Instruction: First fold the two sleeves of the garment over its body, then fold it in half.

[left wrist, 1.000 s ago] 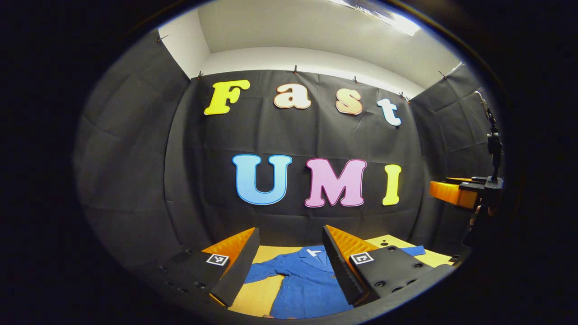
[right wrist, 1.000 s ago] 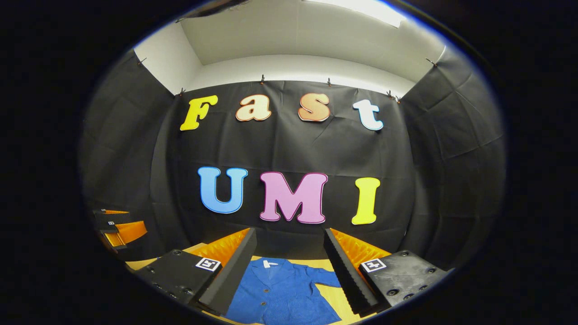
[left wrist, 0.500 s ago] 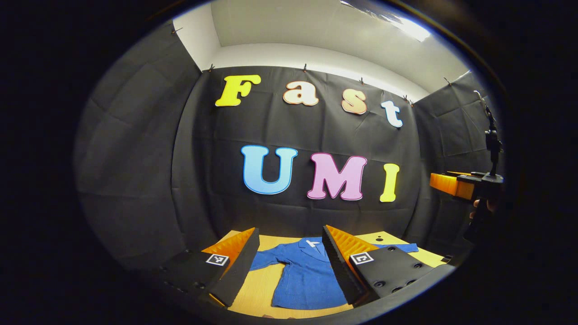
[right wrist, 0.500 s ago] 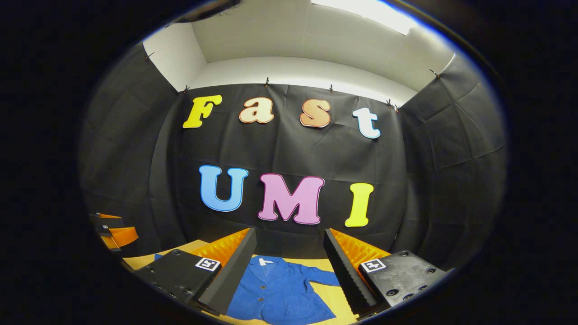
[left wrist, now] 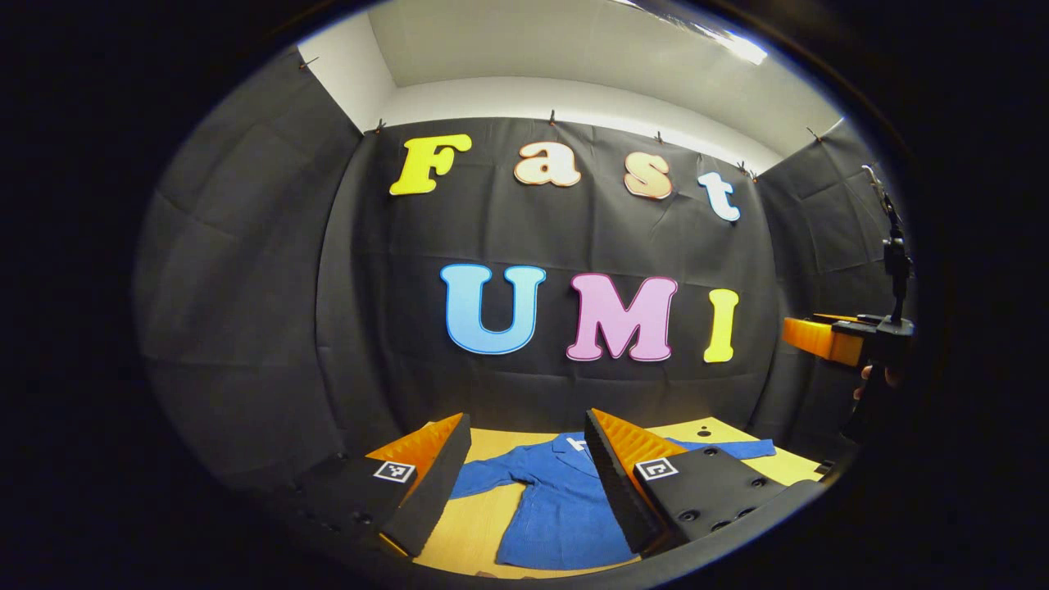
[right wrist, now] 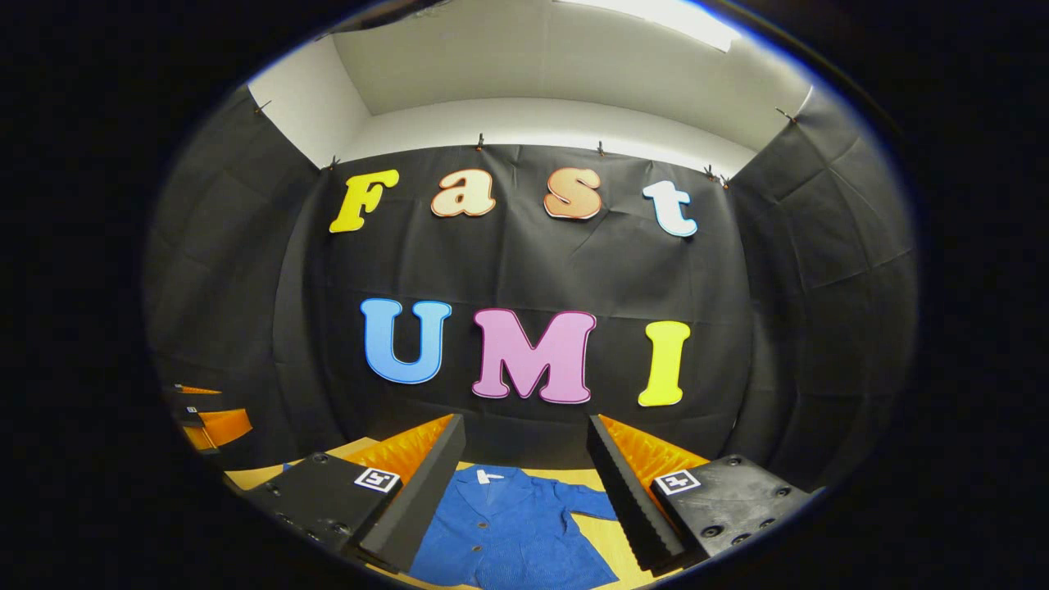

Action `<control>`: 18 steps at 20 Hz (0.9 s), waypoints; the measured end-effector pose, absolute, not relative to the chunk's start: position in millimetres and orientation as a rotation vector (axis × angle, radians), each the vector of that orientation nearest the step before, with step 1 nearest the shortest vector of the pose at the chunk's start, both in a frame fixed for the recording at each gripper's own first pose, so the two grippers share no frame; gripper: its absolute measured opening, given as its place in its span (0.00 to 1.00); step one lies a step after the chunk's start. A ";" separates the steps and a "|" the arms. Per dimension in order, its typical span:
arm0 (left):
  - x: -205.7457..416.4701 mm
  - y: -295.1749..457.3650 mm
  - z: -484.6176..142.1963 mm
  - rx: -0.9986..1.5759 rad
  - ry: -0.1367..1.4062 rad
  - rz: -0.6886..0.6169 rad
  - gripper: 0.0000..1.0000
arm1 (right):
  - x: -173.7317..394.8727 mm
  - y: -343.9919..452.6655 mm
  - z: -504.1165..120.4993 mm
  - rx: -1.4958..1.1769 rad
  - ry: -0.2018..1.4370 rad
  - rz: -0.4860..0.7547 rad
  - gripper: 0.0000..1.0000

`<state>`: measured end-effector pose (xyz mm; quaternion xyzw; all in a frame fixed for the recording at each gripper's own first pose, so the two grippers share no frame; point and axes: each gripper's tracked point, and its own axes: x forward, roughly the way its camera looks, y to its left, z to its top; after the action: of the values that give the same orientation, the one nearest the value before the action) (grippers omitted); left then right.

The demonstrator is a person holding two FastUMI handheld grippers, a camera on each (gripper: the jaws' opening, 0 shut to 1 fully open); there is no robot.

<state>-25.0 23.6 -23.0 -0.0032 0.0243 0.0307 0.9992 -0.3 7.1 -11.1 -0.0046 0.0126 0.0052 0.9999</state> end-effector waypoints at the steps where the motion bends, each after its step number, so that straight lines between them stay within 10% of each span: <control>1: -15.8 16.3 -20.4 -0.007 0.046 0.059 0.80 | 5.2 2.6 -17.6 0.000 0.040 0.014 0.96; 18: 77.6 -6.4 -35.6 0.005 0.099 0.056 0.80 | 77.9 -34.7 -103.5 0.060 0.219 0.009 0.96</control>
<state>77.6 -6.4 -35.6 0.0023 0.0494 0.0281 0.9984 77.9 -34.7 -103.5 0.0301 0.1093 0.0043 0.9935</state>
